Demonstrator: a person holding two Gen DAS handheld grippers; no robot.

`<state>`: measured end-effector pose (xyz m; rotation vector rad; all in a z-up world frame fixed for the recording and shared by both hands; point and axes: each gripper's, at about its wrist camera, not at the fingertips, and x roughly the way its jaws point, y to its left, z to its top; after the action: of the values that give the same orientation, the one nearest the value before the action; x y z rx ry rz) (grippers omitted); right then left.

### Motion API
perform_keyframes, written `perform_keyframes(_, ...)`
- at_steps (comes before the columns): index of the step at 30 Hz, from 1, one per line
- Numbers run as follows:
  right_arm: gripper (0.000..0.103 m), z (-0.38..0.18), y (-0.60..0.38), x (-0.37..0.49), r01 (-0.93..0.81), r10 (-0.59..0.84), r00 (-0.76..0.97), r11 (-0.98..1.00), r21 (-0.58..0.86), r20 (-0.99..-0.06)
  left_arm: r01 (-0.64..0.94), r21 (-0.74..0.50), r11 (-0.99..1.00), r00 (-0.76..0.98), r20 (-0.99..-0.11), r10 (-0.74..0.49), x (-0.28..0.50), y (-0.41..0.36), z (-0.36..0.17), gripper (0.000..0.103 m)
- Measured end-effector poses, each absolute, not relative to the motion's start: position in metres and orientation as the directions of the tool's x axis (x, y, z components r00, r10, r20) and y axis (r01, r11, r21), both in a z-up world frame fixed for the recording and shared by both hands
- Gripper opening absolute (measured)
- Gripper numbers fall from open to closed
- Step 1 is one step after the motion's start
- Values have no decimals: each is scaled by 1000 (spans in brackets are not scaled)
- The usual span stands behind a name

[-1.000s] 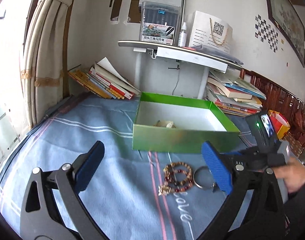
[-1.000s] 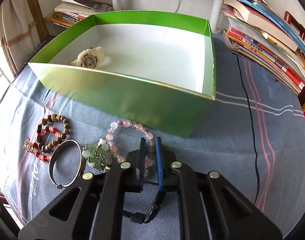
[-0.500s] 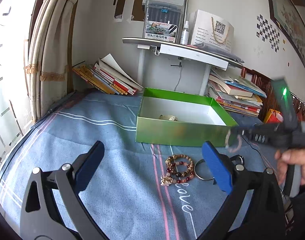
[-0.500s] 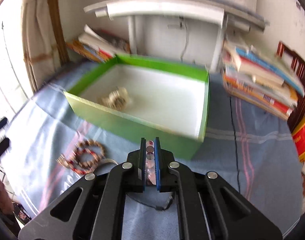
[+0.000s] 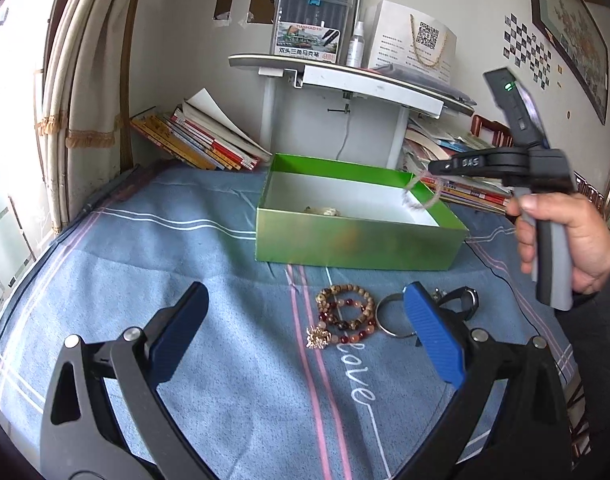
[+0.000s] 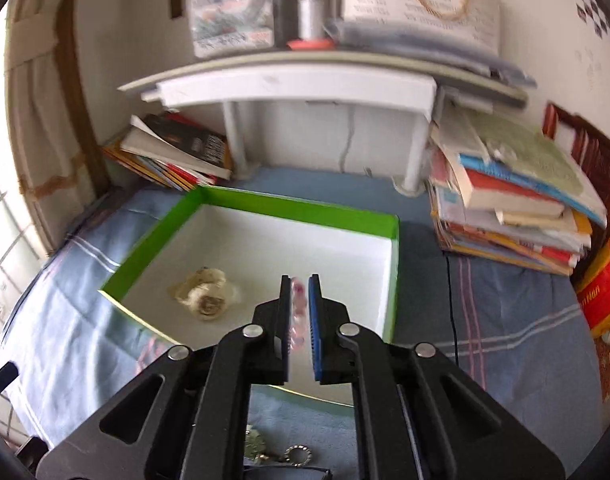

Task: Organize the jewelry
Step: 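Lower the pink bead bracelet into the green box and open the right tool, then move the left tool to the gold charm while the right tool approaches the black-strap watch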

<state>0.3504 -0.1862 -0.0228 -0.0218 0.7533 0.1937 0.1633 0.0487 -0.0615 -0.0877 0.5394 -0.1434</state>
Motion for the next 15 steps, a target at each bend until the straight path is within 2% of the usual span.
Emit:
perform_keyframes(1,46,-25,-189,348,-170,165,716,984,60,-679,113,-117,987,848,-506,-158,163,48,-62,97)
perform_keyframes(2,56,-25,-191,342,-166,170,725,984,70,-668,113,-116,987,848,-506,-157,162,49,-62,97)
perform_keyframes(3,60,-22,-193,330,-166,179,752,983,81,-634,114,-115,987,847,-507,-157,162,49,-62,97)
perform_keyframes(9,63,-10,-197,246,-164,162,850,986,39,-501,107,-129,986,848,-506,-159,157,54,-62,97)
perform_keyframes(12,67,-13,-204,202,-150,156,872,987,50,-463,113,-129,985,849,-503,-163,151,56,-62,97)
perform_keyframes(15,68,-22,-209,167,-137,152,876,988,66,-458,116,-129,985,846,-506,-166,143,57,-65,97)
